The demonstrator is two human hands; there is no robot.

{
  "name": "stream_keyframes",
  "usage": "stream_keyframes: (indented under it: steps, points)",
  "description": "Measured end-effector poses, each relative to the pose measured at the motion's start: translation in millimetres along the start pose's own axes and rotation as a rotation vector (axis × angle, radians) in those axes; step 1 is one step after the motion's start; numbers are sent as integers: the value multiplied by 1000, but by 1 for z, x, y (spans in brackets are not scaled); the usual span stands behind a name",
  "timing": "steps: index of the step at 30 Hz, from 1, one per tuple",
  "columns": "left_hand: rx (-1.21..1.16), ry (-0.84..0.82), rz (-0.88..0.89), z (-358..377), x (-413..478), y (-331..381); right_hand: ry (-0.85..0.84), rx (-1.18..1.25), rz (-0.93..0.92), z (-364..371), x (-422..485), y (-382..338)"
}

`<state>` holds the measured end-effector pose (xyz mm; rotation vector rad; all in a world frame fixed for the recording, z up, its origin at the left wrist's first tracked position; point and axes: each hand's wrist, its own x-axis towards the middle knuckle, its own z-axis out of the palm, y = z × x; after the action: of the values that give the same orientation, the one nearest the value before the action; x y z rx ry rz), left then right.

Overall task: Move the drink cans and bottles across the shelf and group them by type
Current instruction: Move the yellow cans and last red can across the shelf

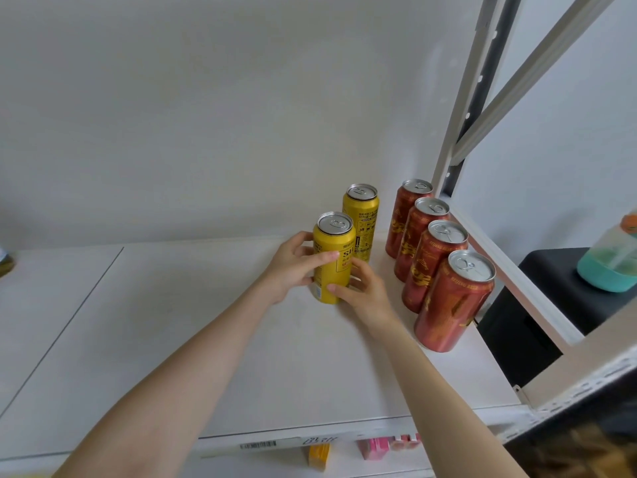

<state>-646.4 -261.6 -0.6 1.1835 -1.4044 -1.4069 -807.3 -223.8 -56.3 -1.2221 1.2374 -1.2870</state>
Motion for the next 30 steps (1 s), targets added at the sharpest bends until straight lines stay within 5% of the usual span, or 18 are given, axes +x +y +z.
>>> stream_keyframes:
  steps: [12,30]
  points:
    - [-46,-161,4,54,-5,7,126,43,-33,-41,-31,6]
    - [-62,-80,3,48,25,9,197,83,-89,-30,-5,1]
